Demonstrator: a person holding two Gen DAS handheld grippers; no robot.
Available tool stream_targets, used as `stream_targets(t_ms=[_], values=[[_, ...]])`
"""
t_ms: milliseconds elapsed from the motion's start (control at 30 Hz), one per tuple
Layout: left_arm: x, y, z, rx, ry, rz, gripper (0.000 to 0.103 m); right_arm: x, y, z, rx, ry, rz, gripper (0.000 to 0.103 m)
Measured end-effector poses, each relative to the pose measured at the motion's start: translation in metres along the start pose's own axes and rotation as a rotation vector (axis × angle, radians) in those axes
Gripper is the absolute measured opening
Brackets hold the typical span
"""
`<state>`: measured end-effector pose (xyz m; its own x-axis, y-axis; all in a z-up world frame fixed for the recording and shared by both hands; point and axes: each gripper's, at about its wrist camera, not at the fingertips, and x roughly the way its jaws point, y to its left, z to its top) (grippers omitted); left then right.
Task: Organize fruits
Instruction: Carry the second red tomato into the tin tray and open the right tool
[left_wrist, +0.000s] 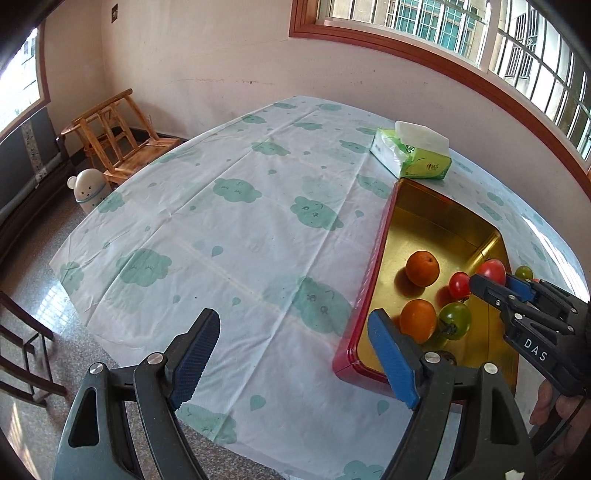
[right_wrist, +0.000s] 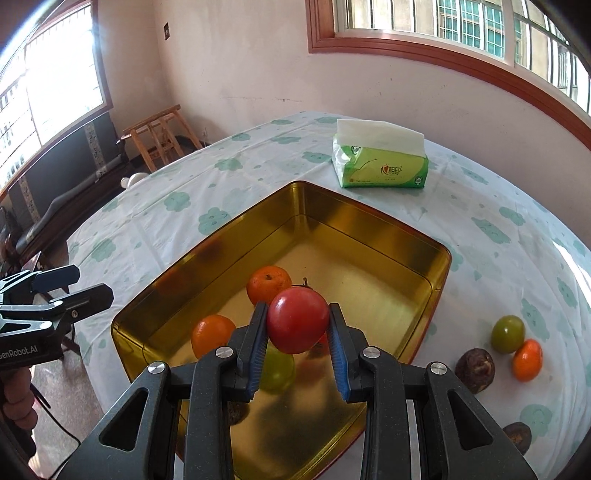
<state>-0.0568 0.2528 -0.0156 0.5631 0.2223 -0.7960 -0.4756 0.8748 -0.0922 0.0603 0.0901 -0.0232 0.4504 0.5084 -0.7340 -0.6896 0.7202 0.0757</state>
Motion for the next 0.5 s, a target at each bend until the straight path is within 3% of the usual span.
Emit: stream_targets(t_ms=[500], values=[[0.000, 0.023, -0.004, -0.043, 0.020, 0.035, 0.079, 0.026, 0.012, 0.004, -0.048, 0.061, -0.010, 0.032]])
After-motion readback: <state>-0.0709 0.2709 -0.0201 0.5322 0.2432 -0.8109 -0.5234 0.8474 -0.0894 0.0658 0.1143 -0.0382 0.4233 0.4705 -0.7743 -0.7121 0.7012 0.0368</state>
